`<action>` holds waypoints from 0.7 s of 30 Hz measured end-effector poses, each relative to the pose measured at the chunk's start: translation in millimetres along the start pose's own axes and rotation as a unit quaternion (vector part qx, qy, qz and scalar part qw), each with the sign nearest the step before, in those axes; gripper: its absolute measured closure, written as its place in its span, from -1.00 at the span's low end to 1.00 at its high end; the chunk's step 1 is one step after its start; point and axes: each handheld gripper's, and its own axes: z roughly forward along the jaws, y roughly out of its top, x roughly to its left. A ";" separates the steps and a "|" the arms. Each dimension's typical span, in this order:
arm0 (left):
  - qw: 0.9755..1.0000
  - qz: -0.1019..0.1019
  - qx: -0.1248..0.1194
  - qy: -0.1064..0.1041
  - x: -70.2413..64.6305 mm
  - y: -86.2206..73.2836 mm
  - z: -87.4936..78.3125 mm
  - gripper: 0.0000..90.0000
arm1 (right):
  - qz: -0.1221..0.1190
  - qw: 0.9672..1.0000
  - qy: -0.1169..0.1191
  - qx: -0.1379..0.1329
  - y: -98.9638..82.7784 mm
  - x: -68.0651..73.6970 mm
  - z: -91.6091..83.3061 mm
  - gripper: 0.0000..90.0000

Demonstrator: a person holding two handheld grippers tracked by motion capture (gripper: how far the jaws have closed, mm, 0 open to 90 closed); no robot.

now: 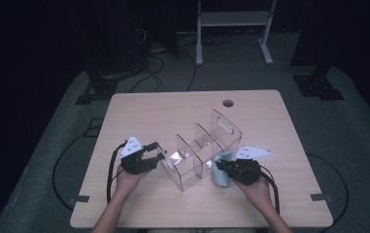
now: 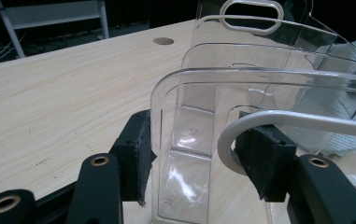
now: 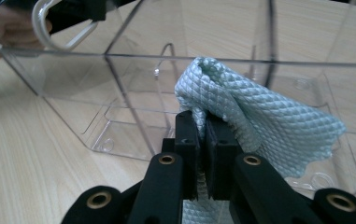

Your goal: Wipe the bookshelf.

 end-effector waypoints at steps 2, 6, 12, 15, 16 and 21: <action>1.000 0.000 -0.001 0.000 0.0 0.0 0.0 0.03 | -0.005 1.000 -0.003 0.002 0.7 0.7 -0.1 0.88; 1.000 0.001 -0.001 -0.004 -1.0 0.1 0.6 0.03 | 0.012 1.000 -0.019 -0.007 -0.5 -12.0 -6.4 0.88; 1.000 0.001 0.000 -0.005 -0.7 0.0 0.6 0.03 | 0.017 1.000 -0.012 -0.009 -1.4 -10.1 -5.1 0.88; 1.000 0.001 -0.001 -0.005 -1.0 0.0 0.7 0.03 | 0.002 1.000 -0.002 -0.003 0.5 -0.5 -1.5 0.88; 1.000 0.001 -0.001 -0.004 -1.0 0.0 0.7 0.03 | -0.003 1.000 -0.005 -0.001 1.0 0.3 -1.6 0.88; 1.000 0.002 -0.001 -0.006 -1.3 -0.1 0.7 0.03 | 0.009 1.000 -0.023 -0.008 -1.5 -12.7 -6.6 0.88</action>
